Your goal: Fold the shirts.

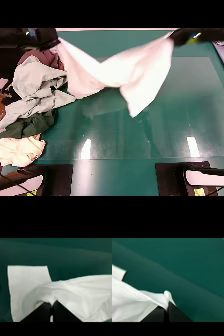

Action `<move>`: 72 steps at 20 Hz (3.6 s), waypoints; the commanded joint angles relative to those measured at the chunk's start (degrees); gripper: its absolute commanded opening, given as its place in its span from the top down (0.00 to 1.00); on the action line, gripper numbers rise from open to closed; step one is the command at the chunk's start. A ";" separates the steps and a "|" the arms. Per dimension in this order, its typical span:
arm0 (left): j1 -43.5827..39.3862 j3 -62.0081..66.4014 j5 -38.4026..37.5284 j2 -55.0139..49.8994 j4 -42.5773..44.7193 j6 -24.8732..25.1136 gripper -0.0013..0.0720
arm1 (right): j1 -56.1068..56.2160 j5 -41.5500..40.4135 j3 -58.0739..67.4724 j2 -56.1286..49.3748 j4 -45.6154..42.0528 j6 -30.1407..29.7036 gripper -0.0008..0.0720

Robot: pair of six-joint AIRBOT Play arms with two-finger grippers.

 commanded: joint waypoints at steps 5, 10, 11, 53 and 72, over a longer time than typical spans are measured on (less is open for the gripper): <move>0.00 16.31 15.43 -9.18 -6.01 2.95 0.95 | -14.14 -3.69 11.87 0.13 0.13 1.95 0.97; 0.00 21.11 8.61 -8.37 -1.20 4.17 0.95 | -16.92 -2.73 5.05 4.00 7.39 -2.86 0.97; 0.00 20.81 6.49 -8.37 -0.90 4.22 0.95 | -16.28 -1.90 6.51 3.76 7.30 -2.86 0.97; -0.92 0.11 2.54 -24.11 -2.16 11.87 0.95 | -8.48 24.94 4.24 -26.80 3.72 15.23 0.97; -1.01 0.15 2.67 -25.05 14.47 13.46 0.95 | -7.61 12.35 -14.67 -8.83 -15.21 6.29 0.97</move>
